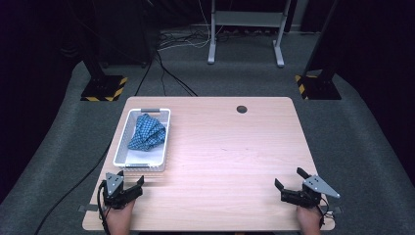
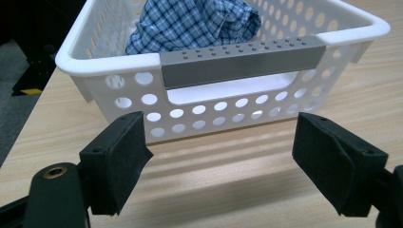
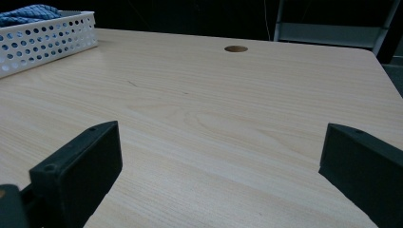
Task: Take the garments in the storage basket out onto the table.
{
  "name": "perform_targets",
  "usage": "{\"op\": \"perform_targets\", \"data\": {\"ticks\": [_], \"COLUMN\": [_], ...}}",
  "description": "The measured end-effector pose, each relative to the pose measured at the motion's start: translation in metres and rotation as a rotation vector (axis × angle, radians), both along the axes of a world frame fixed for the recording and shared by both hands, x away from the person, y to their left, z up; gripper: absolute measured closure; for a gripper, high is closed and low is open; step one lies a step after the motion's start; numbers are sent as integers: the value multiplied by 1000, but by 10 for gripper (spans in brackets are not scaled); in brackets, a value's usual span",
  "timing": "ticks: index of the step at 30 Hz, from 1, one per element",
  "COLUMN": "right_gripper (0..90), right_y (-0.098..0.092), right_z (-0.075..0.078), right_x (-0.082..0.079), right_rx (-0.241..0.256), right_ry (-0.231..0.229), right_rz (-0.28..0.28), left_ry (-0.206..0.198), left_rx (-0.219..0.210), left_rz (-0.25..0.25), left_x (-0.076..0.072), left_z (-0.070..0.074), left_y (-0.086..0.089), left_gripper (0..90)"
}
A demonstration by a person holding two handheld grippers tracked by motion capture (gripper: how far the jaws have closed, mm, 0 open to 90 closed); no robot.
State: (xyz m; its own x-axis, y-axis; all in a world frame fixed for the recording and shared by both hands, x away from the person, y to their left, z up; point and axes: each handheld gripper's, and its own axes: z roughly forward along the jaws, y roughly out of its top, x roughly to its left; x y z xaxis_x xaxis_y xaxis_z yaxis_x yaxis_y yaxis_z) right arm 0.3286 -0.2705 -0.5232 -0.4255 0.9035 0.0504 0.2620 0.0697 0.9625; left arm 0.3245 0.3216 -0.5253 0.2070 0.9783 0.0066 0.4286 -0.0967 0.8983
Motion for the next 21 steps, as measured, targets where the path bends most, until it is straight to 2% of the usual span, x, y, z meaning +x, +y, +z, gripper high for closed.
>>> {"op": "perform_targets", "data": {"ticks": [21], "right_gripper": [0], "right_y": [1], "right_z": [0], "right_x": [-1], "right_rx": [-7], "right_ry": [-4], "right_rz": [-5], "left_ry": [3], "left_rx": [4], "left_rz": [-1], "left_x": [0], "left_z": [0], "left_y": [0], "left_gripper": [177]}}
